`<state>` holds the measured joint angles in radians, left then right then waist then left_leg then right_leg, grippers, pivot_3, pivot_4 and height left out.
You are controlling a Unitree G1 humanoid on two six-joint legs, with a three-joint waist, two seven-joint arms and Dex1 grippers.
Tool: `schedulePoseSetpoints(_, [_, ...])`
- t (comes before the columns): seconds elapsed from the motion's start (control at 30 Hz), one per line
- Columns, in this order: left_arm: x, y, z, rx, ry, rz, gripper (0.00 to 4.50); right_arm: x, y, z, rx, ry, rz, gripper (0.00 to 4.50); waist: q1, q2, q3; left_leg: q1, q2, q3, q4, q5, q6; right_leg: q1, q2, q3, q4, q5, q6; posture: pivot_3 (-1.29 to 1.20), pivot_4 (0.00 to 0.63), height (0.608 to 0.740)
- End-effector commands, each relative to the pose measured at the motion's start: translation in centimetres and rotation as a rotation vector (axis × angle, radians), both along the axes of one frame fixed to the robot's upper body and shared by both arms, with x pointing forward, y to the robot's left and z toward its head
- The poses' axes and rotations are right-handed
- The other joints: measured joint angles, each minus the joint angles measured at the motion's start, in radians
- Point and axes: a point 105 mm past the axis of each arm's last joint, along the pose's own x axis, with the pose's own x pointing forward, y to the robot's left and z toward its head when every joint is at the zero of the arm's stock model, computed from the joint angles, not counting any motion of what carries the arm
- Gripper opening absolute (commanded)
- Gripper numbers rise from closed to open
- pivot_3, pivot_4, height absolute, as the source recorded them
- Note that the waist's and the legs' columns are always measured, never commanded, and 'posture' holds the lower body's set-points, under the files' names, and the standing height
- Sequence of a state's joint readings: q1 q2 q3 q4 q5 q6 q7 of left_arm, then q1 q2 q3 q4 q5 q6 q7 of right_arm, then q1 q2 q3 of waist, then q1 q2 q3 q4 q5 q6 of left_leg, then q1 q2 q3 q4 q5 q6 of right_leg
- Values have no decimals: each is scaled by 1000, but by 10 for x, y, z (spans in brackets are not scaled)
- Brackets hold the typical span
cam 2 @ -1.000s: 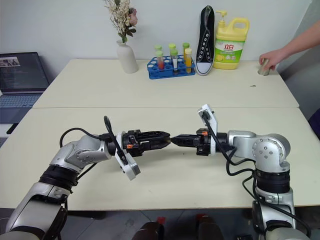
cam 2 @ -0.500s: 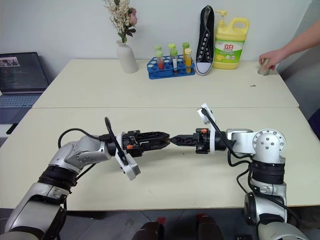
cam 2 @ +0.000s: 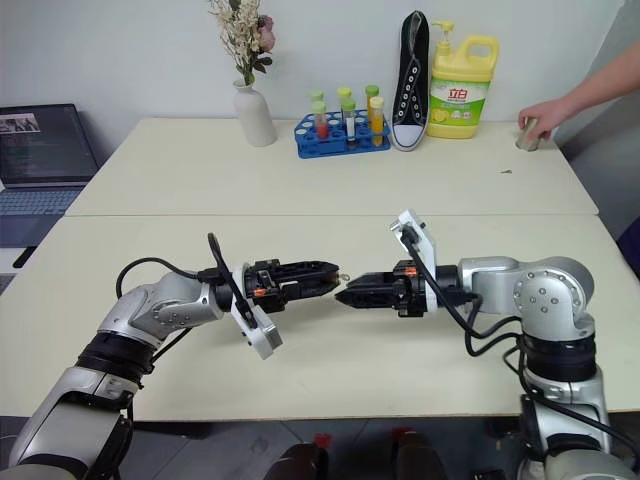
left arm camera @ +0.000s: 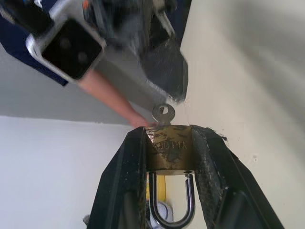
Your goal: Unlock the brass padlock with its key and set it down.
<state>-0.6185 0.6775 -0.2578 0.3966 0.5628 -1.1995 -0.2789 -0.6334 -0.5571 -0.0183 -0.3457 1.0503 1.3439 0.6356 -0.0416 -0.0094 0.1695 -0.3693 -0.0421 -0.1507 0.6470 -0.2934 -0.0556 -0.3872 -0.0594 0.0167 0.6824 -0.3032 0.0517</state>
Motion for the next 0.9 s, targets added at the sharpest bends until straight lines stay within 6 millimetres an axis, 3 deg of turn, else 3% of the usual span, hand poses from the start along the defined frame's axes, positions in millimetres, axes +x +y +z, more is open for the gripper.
schedulePoseSetpoints(0.03, [0, 2, 8, -24, -16, 6, 983, -3, -4, 8, 4, -150, 21, 3663, 1, 0, 0, 0, 0, 0, 0, 0, 0, 0, 0, 0, 0, 0, 0, 0, 150, 740])
schedulePoseSetpoints(0.2, [-3, -1, 7, -27, -9, -11, 983, 4, 3, 4, 15, -270, -20, 3663, -4, 0, 0, 0, 0, 1, 0, 0, 0, 0, 0, 0, 0, 0, 0, 0, 150, 740])
schedulePoseSetpoints(0.4, [-2, -2, 7, -25, -7, -16, 983, 19, 6, 2, 37, -268, -67, 3663, -5, 0, 0, 0, 0, 0, 0, 1, -2, 0, 0, 0, 0, 0, 0, 0, 150, 740])
schedulePoseSetpoints(0.9, [-3, -4, 6, -28, -2, -27, 983, 31, 28, -1, 91, -205, -30, 3663, -7, 0, 0, 0, 0, 0, 0, 2, -4, 0, 0, 0, 0, 0, 0, 0, 150, 740])
